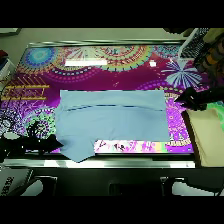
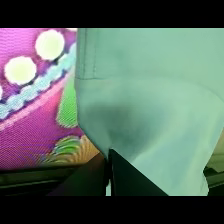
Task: Fold the clothes and pants, and hang the long-sleeved shirts on hangers.
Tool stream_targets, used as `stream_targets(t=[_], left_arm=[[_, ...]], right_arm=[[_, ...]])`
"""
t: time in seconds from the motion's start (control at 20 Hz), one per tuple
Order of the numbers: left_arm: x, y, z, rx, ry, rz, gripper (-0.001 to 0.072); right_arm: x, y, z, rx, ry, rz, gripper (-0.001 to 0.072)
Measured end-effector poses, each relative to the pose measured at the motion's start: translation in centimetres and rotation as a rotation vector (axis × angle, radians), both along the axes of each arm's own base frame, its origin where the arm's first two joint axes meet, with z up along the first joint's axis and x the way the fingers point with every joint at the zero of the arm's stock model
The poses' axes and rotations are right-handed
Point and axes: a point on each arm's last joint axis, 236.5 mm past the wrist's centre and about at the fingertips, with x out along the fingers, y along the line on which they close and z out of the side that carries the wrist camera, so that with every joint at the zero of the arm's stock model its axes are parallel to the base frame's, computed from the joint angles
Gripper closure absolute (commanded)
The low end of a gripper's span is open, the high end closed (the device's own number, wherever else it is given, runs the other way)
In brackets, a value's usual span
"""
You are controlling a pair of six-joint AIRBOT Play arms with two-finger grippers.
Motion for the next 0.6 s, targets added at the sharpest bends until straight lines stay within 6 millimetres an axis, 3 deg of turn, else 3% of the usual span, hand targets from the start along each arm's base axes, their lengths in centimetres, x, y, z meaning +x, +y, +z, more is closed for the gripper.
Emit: stream_targets(t=[0.1,0.2,0.3,0.4,0.6], left_arm=[[0.0,-0.1,0.1,-0.006,-0.001,-0.003,0.0691],[0.0,-0.2,0.1,-0.008,-0.003,-0.006,0.0691],[0.0,-0.2,0.1,-0.009,-0.003,-0.007,0.0691],[0.0,-0.2,0.1,-0.01,-0.004,-0.008,0.0691],[0.0,-0.2,0.2,-0.011,-0.004,-0.008,0.0691]], right_arm=[[0.2,-0.8,0.9,0.021,-0.043,-0.013,0.0297],[-0.1,-3.1,1.2,0.028,-0.065,-0.062,0.0272],[-1.4,-4.9,0.3,0.051,-0.042,-0.104,0.0158],[-3.1,-5.5,-1.9,0.085,0.013,-0.127,0.0159],[-7.7,-4.4,-7.9,0.139,0.162,-0.133,0.0169]])
